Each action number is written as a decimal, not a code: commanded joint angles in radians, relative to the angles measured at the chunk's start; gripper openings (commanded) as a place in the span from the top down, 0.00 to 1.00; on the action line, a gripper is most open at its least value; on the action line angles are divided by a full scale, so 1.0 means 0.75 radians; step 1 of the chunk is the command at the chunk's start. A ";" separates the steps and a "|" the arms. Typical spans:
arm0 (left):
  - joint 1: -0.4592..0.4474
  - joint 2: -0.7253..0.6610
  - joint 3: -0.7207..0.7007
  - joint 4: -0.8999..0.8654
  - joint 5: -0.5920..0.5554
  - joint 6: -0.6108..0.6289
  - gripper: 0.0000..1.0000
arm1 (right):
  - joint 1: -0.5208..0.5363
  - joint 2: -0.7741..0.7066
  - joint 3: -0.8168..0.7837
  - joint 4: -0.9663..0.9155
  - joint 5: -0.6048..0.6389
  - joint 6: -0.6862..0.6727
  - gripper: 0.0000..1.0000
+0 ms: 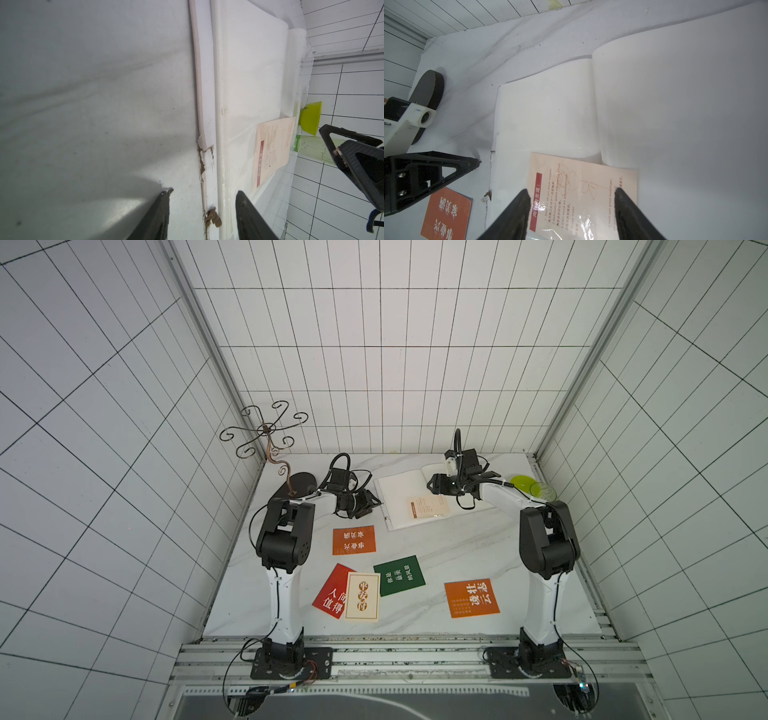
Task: Place the photos into the photo albums
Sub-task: Insert the photo into the photo album.
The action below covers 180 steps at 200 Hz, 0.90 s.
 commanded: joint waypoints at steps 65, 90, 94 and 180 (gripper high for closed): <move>0.008 -0.034 -0.013 0.020 -0.019 -0.003 0.48 | -0.070 -0.007 -0.071 -0.026 0.109 -0.002 0.38; 0.000 -0.025 -0.014 0.021 -0.021 -0.005 0.48 | -0.100 0.006 -0.100 -0.028 0.086 -0.005 0.45; -0.002 -0.024 -0.014 0.022 -0.020 -0.003 0.48 | -0.101 0.009 -0.105 -0.027 0.081 -0.006 0.45; -0.021 0.000 -0.012 0.021 -0.017 -0.005 0.48 | -0.082 0.106 -0.118 -0.004 -0.027 0.004 0.56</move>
